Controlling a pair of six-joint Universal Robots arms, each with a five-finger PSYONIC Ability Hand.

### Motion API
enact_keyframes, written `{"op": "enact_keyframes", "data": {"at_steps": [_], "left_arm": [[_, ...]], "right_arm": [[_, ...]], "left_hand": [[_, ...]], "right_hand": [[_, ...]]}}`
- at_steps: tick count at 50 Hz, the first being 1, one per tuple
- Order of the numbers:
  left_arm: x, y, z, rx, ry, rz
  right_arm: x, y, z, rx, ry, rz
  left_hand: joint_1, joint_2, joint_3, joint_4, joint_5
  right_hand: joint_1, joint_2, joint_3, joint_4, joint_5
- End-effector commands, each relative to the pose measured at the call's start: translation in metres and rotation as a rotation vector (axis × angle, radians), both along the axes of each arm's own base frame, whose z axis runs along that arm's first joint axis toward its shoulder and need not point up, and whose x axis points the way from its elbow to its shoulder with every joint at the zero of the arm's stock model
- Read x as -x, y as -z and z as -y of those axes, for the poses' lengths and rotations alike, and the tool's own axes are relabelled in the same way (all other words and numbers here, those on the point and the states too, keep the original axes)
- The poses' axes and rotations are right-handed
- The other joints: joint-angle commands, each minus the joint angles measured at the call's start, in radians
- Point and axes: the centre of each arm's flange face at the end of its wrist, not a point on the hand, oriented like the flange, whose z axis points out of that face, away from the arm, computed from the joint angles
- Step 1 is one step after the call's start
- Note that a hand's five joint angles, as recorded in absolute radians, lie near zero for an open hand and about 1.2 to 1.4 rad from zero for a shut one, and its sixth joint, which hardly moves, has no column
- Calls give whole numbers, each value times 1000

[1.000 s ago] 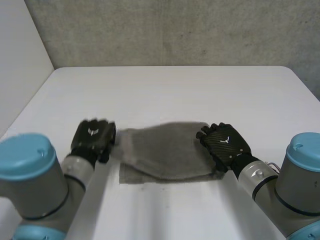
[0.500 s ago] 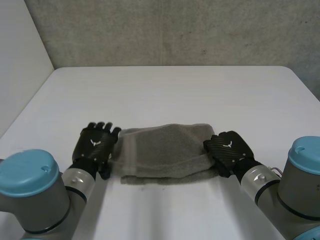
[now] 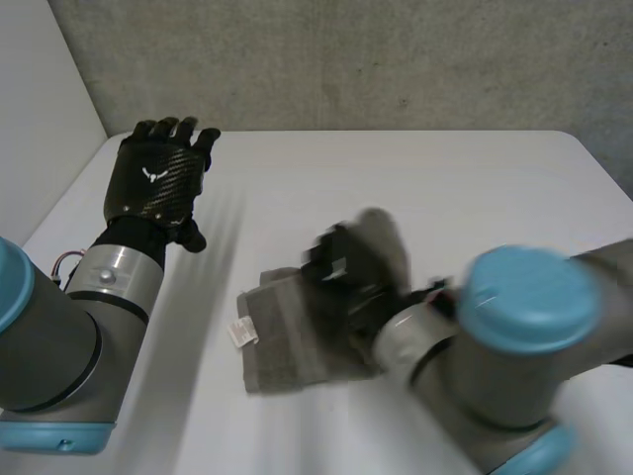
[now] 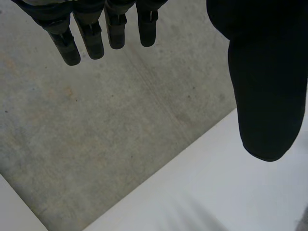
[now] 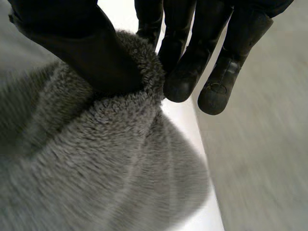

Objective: Fold the towel.

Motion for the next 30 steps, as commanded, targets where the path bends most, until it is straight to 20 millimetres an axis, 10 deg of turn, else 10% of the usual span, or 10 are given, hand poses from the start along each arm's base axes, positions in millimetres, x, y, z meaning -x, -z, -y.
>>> {"op": "enact_keyframes", "data": {"at_steps": [1, 6, 8, 18, 30], "left_arm": [[3, -2, -1, -12, 13, -49], [4, 0, -2, -56, 33, -137], [5, 0, -2, -69, 38, -168], [27, 10, 1, -157, 103, -265], [61, 96, -30, -527, 167, -158]], "right_arm": [[-31, 45, -49, -63, -229, -83], [-28, 33, -49, -68, -212, -39], [-17, 9, -35, -127, -128, 70], [45, -37, 43, -380, 196, 501], [50, 21, 75, -713, 371, 432]], "left_hand": [[19, 27, 29, 26, -9], [30, 39, 40, 38, 3], [45, 53, 55, 53, 17], [60, 68, 70, 67, 32], [57, 65, 67, 64, 29]], "right_hand": [[109, 78, 67, 62, 66], [-210, -241, -252, -257, -253], [-1111, -1142, -1153, -1158, -1154], [-1113, -1144, -1155, -1160, -1156], [-1113, -1144, -1155, -1160, -1156]]}}
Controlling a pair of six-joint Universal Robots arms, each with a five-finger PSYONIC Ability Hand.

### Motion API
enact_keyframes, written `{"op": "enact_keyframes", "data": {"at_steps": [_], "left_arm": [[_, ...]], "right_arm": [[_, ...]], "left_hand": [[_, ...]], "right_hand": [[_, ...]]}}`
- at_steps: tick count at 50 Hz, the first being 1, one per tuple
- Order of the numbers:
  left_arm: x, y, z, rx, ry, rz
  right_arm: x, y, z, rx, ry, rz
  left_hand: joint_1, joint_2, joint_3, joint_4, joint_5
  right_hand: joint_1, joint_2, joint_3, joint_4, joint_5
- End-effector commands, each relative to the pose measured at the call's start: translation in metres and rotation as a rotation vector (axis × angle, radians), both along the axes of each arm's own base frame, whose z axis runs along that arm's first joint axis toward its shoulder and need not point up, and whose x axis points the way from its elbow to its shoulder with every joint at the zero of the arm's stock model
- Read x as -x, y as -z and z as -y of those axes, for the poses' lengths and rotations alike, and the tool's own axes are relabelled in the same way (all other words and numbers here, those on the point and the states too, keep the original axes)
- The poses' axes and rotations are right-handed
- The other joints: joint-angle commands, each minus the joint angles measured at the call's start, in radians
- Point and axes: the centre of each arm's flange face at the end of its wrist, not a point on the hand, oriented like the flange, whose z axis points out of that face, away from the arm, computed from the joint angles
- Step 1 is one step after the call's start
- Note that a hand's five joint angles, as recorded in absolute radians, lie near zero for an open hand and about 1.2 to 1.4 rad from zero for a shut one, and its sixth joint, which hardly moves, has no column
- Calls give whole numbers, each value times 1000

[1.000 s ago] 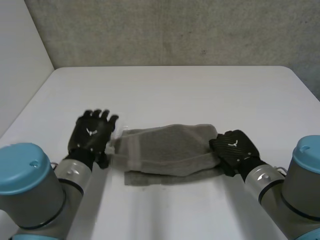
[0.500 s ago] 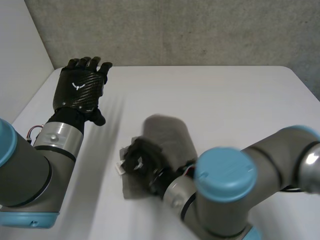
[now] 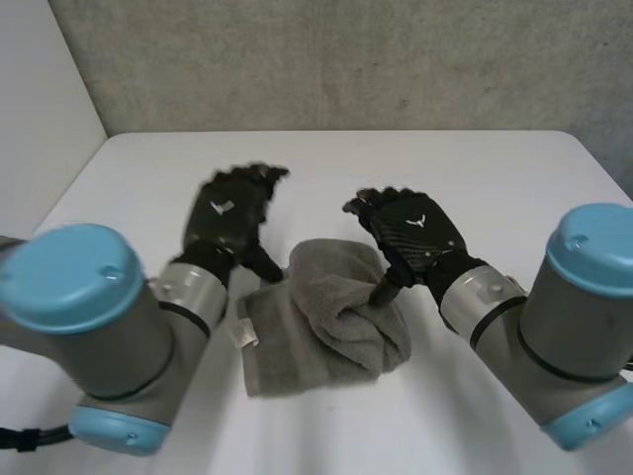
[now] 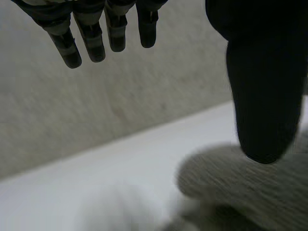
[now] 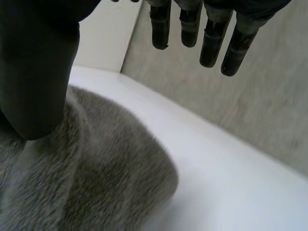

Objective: Fold the towel.

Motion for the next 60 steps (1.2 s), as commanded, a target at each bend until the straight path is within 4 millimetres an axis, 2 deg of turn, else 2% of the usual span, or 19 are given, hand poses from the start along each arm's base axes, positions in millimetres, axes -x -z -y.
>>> {"op": "enact_keyframes", "data": {"at_steps": [1, 4, 7, 10, 11, 13, 17, 19, 23, 32, 40, 42, 46, 48, 49, 51, 57, 59, 60], "left_arm": [[11, 62, -20, -230, 52, 111], [11, 69, -20, -245, 51, 129], [11, 70, -20, -249, 49, 128], [9, 55, -14, -222, 34, 101], [8, 43, -12, -196, 29, 77], [4, 32, -9, -172, 16, 58], [-4, 13, 1, -132, -17, 23], [-15, -5, 8, -93, -52, -1], [-22, -18, 10, -76, -68, -15], [-32, -35, 15, -59, -102, -31], [-36, -38, 17, -54, -115, -36], [-37, -36, 18, -58, -119, -35], [-39, -35, 19, -77, -127, -58], [-40, -35, 20, -80, -131, -65], [-40, -35, 20, -86, -133, -72], [-41, -35, 20, -88, -135, -74], [-47, -43, 21, -79, -151, -82], [-49, -45, 22, -76, -158, -86], [-52, -49, 23, -67, -167, -94]], "right_arm": [[-7, 47, 11, -200, -1, -93], [-8, 58, 13, -243, 1, -117], [-7, 57, 11, -242, 1, -116], [-3, 37, 10, -198, 4, -89], [-3, 37, 10, -198, 4, -89], [-2, 18, 7, -155, 2, -63], [0, 7, 4, -137, 5, -56], [4, -4, -1, -117, 8, -45], [8, -22, -5, -74, 14, -26], [16, -14, -8, -99, 11, -46], [-6, 6, -43, -71, -136, -114], [-21, 21, -58, -25, -209, -160], [-30, 32, -63, 15, -248, -194], [-41, 42, -62, 63, -268, -208], [-41, 42, -62, 63, -268, -208], [-51, 42, -59, 136, -254, -213], [-65, 23, -55, 299, -231, -220], [-86, 12, -75, 359, -311, -192], [-86, 12, -75, 360, -311, -192]], "left_hand": [[38, 31, 32, 31, 27], [35, 28, 29, 28, 24], [35, 28, 29, 28, 24], [32, 25, 26, 25, 21], [27, 20, 20, 19, 15], [27, 20, 20, 19, 15], [24, 17, 17, 17, 12], [24, 17, 17, 17, 12], [21, 14, 14, 14, 9], [9, 2, 3, 2, -2], [0, -7, -6, -7, -11], [0, -7, -6, -7, -11], [-3, -10, -9, -10, -14], [-3, -10, -9, -10, -14], [-3, -10, -9, -10, -14], [-3, -10, -9, -10, -14], [-9, -16, -15, -16, -20], [-9, -16, -15, -16, -20], [-9, -16, -15, -16, -20]], "right_hand": [[-68, -65, -68, -86, -61], [-68, -65, -68, -86, -61], [-68, -65, -68, -86, -61], [-68, -65, -68, -86, -61], [-68, -65, -68, -86, -61], [-68, -65, -68, -86, -61], [-68, -65, -68, -86, -61], [-68, -65, -68, -86, -61], [-68, -65, -68, -86, -61], [24, 27, 24, 6, 32], [89, 92, 89, 71, 96], [203, 206, 203, 184, 210], [329, 332, 330, 311, 337], [566, 569, 566, 548, 573], [567, 570, 568, 549, 575], [1075, 1078, 1076, 1057, 1083], [1153, 1156, 1154, 1135, 1161], [1153, 1156, 1154, 1135, 1161], [1153, 1156, 1154, 1135, 1161]]}}
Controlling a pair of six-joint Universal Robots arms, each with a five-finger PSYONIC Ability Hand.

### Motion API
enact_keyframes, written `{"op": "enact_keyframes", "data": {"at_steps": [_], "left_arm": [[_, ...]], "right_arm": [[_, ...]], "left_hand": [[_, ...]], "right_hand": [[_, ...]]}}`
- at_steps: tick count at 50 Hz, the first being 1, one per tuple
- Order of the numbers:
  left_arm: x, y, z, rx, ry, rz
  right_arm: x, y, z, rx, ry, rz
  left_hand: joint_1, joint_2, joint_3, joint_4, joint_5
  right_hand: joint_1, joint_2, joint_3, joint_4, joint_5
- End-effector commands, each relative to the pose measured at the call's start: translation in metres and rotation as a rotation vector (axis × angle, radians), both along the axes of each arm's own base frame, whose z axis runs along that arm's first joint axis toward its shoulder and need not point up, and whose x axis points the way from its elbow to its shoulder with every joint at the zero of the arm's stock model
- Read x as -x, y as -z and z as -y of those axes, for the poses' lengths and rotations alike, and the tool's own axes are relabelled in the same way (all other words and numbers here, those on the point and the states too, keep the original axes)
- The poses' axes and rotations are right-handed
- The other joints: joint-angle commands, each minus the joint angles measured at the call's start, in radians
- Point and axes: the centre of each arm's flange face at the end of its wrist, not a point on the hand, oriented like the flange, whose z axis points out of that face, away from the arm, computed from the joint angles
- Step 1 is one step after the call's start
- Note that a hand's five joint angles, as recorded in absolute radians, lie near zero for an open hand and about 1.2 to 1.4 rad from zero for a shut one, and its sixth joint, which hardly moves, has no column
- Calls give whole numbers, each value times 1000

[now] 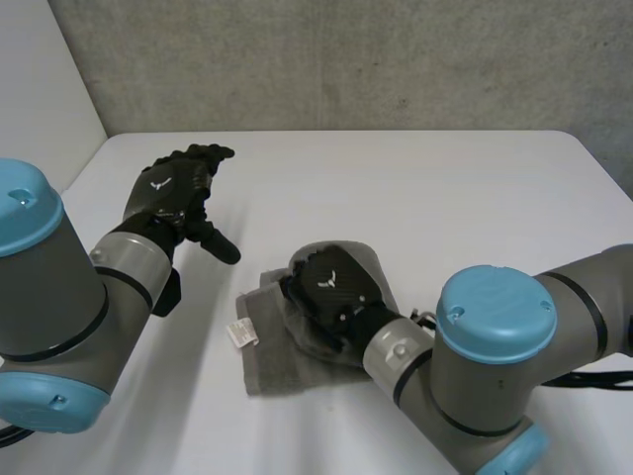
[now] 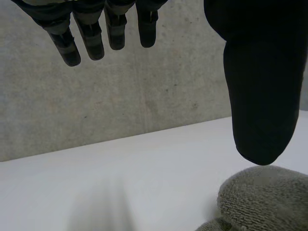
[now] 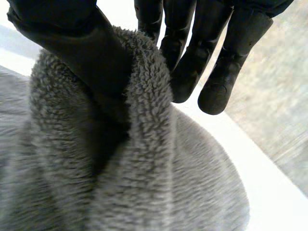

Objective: Fold the towel.

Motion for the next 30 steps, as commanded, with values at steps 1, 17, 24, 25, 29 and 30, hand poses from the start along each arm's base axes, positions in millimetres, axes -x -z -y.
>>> {"op": "enact_keyframes", "data": {"at_steps": [1, 17, 24, 25, 29, 30], "left_arm": [[-8, -10, 3, 19, -26, -13], [-22, -18, 10, 34, -72, -40], [-21, -14, 9, 22, -69, -36], [-21, -14, 9, 22, -69, -36], [-18, -11, 7, 9, -58, -47], [-17, -9, 7, 0, -56, -54]], "right_arm": [[-36, -20, -27, 121, -128, 36], [-41, 5, -55, -23, -228, -85], [-9, -44, -43, 30, -133, 35], [2, -48, -34, 14, -90, 59], [23, -57, -18, -41, -6, 115], [31, -59, -10, -80, 31, 149]], "left_hand": [[2, 9, 10, 10, -18], [2, 9, 10, 10, -18], [2, 9, 10, 10, -18], [2, 9, 10, 10, -18], [2, 9, 10, 10, -18], [2, 9, 10, 10, -18]], "right_hand": [[84, 82, 72, 62, 72], [-577, -579, -588, -599, -589], [-1138, -1140, -1149, -1160, -1150], [-1138, -1140, -1149, -1160, -1150], [-1138, -1140, -1149, -1160, -1150], [-1138, -1140, -1149, -1160, -1150]]}}
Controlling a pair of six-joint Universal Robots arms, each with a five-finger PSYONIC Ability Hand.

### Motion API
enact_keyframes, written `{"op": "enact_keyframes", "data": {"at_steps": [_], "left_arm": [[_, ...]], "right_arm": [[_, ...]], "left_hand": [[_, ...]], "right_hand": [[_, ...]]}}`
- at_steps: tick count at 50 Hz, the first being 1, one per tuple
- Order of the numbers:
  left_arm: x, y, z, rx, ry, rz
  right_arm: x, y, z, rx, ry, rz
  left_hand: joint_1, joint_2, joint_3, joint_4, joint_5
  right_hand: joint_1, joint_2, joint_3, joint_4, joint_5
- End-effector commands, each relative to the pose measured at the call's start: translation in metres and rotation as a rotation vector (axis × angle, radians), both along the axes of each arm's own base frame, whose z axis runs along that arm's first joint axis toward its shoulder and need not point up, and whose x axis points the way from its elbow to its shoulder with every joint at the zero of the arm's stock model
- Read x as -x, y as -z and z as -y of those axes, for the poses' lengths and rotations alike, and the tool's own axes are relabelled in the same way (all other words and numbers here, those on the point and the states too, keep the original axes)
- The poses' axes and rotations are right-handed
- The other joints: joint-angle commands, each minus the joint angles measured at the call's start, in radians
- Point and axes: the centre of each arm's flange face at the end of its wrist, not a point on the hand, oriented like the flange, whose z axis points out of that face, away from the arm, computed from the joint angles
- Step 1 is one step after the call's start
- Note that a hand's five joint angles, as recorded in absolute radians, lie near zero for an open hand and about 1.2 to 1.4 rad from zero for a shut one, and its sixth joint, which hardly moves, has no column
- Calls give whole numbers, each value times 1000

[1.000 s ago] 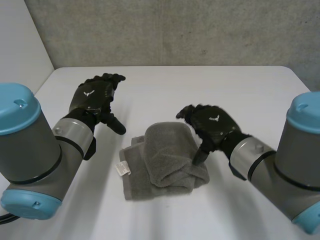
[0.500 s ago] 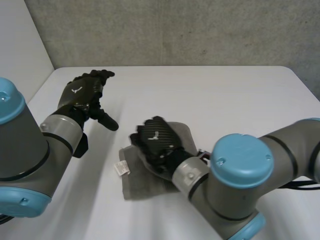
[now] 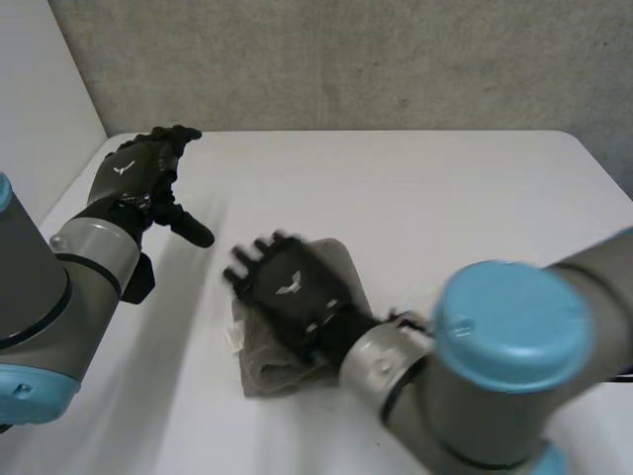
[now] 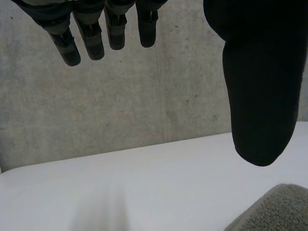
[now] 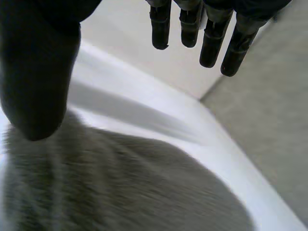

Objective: Fold the towel.

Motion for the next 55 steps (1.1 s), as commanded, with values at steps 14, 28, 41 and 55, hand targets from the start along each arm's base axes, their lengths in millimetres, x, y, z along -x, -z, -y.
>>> {"op": "enact_keyframes", "data": {"at_steps": [14, 28, 41, 55], "left_arm": [[43, 84, -26, -249, 183, 72], [46, 98, -26, -334, 183, 128], [28, -104, -40, 58, 146, -70], [-3, -129, -40, 21, 6, 21]], "right_arm": [[47, 33, 91, -416, 334, 149], [45, 21, 100, -384, 391, 97], [112, -156, 114, -58, 639, 382], [148, -168, 128, -28, 804, 285]], "left_hand": [[16, 22, 22, 23, -6], [13, 19, 19, 20, -9], [10, 16, 16, 17, -12], [16, 22, 22, 23, -6]], "right_hand": [[-66, -65, -68, -87, -61], [-66, -65, -68, -87, -61], [-66, -65, -68, -87, -61], [-66, -65, -68, -87, -61]]}}
